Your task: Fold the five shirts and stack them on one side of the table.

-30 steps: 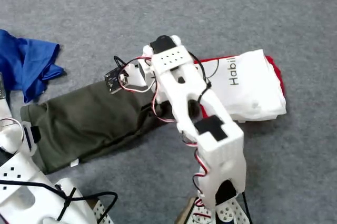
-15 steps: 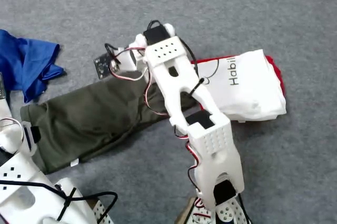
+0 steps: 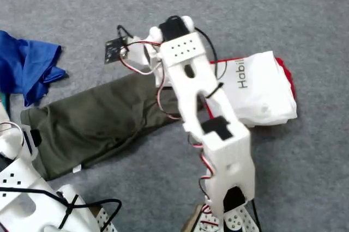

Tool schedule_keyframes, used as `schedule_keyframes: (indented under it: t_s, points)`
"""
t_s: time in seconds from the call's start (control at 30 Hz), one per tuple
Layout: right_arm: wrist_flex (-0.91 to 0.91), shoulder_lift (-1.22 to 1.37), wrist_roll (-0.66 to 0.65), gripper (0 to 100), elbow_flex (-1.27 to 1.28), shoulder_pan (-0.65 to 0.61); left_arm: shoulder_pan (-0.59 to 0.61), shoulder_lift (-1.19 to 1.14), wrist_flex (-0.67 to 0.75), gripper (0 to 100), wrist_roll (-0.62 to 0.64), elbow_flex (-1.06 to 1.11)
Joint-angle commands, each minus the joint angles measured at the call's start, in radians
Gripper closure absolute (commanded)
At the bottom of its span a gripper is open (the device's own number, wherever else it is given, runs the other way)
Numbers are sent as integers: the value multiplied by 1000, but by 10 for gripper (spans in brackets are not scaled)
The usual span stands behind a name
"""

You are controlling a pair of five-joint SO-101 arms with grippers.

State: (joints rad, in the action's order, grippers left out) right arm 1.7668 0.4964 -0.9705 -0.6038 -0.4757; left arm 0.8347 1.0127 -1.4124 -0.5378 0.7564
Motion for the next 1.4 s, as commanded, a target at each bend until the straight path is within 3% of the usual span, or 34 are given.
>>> schedule_keyframes:
  t_s: [0.0,0.27,0.4,0.8,1.0,1.1,1.37]
  points:
    - [14,-186,92,997,183,48,11,-94,-15,756,86,-80]
    - [-120,-455,87,996,590,124,8,-630,-176,756,138,-381]
    - [-147,-541,-6,996,713,94,21,-802,-130,729,123,-410]
    - [-143,-572,-35,996,750,84,91,-822,60,729,-161,-229]
    - [-141,-576,-35,996,751,87,92,-822,276,732,-153,-69]
    - [-141,-573,-35,996,751,87,94,-820,387,781,-115,-12]
    - [-147,-573,-35,996,751,87,63,-823,512,807,-112,100]
